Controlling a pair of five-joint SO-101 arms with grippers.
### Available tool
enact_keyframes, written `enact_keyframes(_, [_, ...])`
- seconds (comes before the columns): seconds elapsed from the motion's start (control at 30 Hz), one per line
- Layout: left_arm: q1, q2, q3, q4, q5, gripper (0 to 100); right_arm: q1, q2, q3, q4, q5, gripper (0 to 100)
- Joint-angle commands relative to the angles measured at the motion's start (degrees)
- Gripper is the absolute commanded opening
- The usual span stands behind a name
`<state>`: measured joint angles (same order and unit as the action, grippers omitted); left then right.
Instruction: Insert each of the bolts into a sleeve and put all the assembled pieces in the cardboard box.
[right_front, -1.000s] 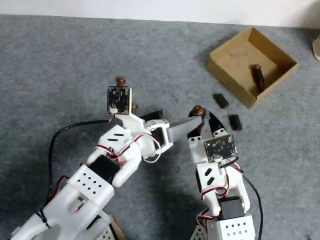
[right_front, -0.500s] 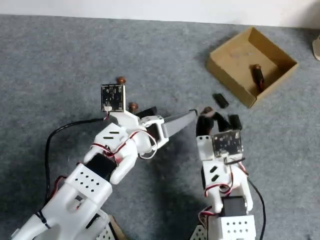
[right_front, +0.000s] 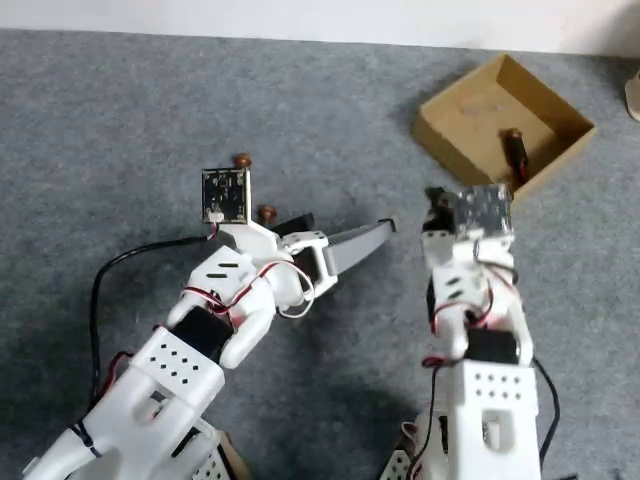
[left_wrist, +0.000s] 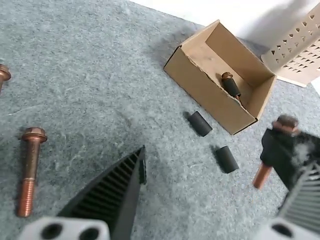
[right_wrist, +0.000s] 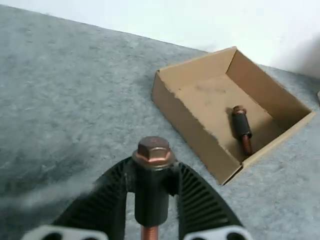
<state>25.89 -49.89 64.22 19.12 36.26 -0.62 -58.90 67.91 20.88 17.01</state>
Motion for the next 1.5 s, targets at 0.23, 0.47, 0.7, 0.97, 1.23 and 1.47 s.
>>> enact_keyframes(0.23, [-0.4, 0.2, -3.1, -0.1, 0.6, 42, 4.4, 21.8, -21.8, -2.6, 3.2, 0.5])
enact_keyframes(0.47, [-0.7, 0.2, -3.1, -0.1, 0.4, 42, 6.7, 35.3, -35.2, -2.5, 6.3, 0.5])
enact_keyframes(0.7, [-0.8, 0.2, -3.1, -0.1, 0.3, 42, 7.1, 46.6, -44.2, -2.5, 7.6, 0.5])
enact_keyframes(0.97, [-0.8, 0.2, -3.0, -0.1, 0.3, 42, 10.5, 60.1, -57.3, -2.3, 7.6, 0.5])
enact_keyframes(1.23, [-0.8, 0.2, -3.0, -0.1, 0.3, 42, 14.0, 75.3, -71.0, -2.2, 7.6, 0.5])
enact_keyframes(1.47, [-0.7, 0.2, -2.8, -0.1, 0.3, 42, 13.3, 85.1, -79.8, -2.2, 7.6, 0.5])
